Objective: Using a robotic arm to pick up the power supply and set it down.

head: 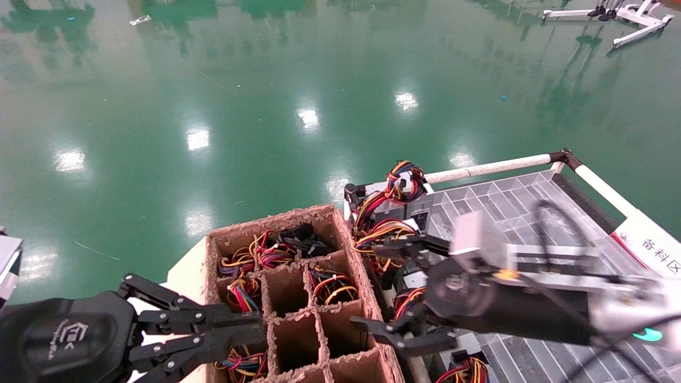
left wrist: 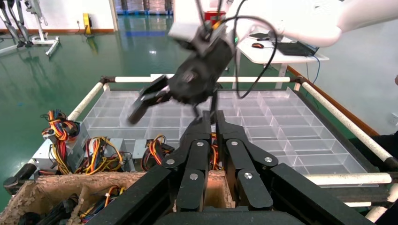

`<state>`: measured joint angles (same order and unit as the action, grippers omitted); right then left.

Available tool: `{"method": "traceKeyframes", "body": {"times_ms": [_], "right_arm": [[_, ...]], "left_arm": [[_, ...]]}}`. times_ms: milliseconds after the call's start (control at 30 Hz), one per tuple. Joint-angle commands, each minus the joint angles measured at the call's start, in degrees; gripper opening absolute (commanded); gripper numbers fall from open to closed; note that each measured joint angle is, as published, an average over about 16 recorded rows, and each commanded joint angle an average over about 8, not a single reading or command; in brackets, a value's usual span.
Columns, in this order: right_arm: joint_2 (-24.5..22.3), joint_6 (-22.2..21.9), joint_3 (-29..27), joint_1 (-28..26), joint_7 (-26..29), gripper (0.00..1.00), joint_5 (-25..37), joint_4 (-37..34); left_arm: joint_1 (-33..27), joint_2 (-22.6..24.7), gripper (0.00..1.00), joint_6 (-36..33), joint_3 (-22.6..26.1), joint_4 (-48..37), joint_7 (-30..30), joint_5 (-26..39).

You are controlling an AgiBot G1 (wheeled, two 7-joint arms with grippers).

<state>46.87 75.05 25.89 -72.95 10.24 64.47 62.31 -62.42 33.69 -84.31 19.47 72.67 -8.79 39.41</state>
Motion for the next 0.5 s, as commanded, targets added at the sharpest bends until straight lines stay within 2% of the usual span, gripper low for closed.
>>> {"method": "traceKeyframes", "body": {"times_ms": [33,267,333,400,500], "right_arm": [[2.4,-0.9,1.5,-1.7,-0.4,1.0,2.7,-1.7],[10.4,-3.1,5.4,-7.4,-3.8,1.0,9.6,-10.0],[12.4,-3.6,6.2,-8.7,-4.7,0.95,10.9,-12.4],[14.3,-4.3,7.0,-10.1,-5.7,0.78,12.3,-14.8],[17.0,-5.4,7.9,-12.1,-7.0,0.42,14.0,-18.5]], "left_arm": [[0.0,0.0,0.0,0.0,0.0,0.0,0.0,0.0],[0.0,0.0,0.0,0.0,0.0,0.0,0.0,0.0],[0.0,0.0,0.0,0.0,0.0,0.0,0.0,0.0],[0.0,0.0,0.0,0.0,0.0,0.0,0.0,0.0],[0.0,0.0,0.0,0.0,0.0,0.0,0.0,0.0]]}}
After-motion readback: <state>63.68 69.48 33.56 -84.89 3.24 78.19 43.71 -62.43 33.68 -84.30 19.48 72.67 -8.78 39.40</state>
